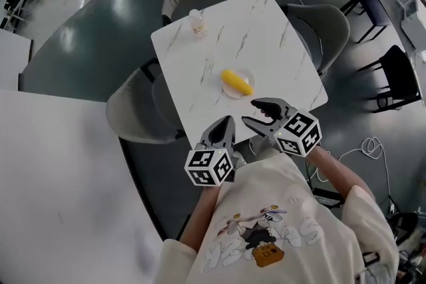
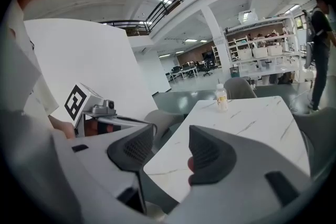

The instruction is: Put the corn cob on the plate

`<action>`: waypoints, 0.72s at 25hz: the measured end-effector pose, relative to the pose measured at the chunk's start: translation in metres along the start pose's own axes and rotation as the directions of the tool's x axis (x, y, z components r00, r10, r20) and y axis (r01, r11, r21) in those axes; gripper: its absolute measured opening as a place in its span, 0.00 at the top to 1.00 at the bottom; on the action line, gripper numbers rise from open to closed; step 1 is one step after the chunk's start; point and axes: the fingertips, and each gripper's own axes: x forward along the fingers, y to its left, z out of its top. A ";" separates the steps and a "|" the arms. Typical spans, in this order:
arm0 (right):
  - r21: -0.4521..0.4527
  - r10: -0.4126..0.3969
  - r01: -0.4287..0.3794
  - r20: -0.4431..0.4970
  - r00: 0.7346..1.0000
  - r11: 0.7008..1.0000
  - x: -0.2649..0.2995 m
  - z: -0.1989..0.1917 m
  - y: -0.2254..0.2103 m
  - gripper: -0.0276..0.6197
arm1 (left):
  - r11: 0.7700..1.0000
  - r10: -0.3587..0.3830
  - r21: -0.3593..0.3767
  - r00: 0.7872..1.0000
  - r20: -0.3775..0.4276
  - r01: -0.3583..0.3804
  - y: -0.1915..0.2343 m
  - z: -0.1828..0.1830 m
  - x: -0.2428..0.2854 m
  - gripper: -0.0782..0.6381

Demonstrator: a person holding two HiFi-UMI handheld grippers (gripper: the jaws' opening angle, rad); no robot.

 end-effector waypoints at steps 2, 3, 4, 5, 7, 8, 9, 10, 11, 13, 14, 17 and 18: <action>0.014 0.002 -0.002 0.014 1.000 1.000 -0.007 -0.003 0.009 0.62 | 1.000 -0.008 -0.002 1.000 -0.013 0.008 -0.006 -0.009 -0.011 0.88; 0.025 0.002 -0.003 0.021 1.000 1.000 -0.010 -0.006 0.014 0.62 | 1.000 -0.008 -0.002 1.000 -0.019 0.008 -0.009 -0.014 -0.016 0.88; 0.037 0.003 -0.004 0.028 1.000 0.999 -0.014 -0.009 0.019 0.62 | 1.000 -0.007 -0.003 1.000 -0.025 0.007 -0.011 -0.019 -0.022 0.88; 0.048 0.002 -0.004 0.033 0.999 0.999 -0.017 -0.013 0.024 0.62 | 1.000 -0.007 -0.004 1.000 -0.029 0.007 -0.013 -0.023 -0.028 0.88; 0.056 0.001 -0.003 0.042 0.999 0.998 -0.024 -0.019 0.037 0.62 | 1.000 -0.008 -0.008 0.999 -0.033 0.008 -0.017 -0.031 -0.041 0.88; 0.053 0.003 -0.005 0.045 0.999 0.999 -0.026 -0.022 0.044 0.62 | 1.000 -0.010 -0.012 0.999 -0.032 0.010 -0.019 -0.034 -0.048 0.88; 0.050 0.007 -0.009 0.048 0.999 0.999 -0.029 -0.026 0.052 0.62 | 1.000 -0.013 -0.015 0.999 -0.030 0.012 -0.021 -0.038 -0.054 0.88; 0.050 0.013 -0.016 0.052 0.999 0.999 -0.032 -0.029 0.059 0.62 | 1.000 -0.016 -0.018 0.999 -0.029 0.015 -0.022 -0.042 -0.060 0.88; 0.054 0.021 -0.024 0.056 0.998 0.998 -0.034 -0.033 0.067 0.62 | 1.000 -0.018 -0.016 0.999 -0.030 0.018 -0.023 -0.047 -0.065 0.88; 0.063 0.035 -0.039 0.069 0.997 0.997 -0.038 -0.038 0.081 0.62 | 1.000 -0.021 0.005 0.999 -0.039 0.022 -0.025 -0.054 -0.074 0.88; 0.061 0.041 -0.046 0.079 0.996 0.997 -0.040 -0.039 0.087 0.62 | 1.000 -0.022 0.018 0.999 -0.042 0.023 -0.026 -0.055 -0.076 0.88; 0.039 0.066 -0.070 0.102 0.993 0.997 -0.044 -0.035 0.097 0.62 | 0.998 -0.031 0.044 0.999 -0.025 0.033 -0.037 -0.049 -0.079 0.88; 0.033 0.074 -0.078 0.104 0.992 0.996 -0.044 -0.034 0.099 0.62 | 0.998 -0.034 0.051 0.999 -0.014 0.035 -0.042 -0.045 -0.081 0.88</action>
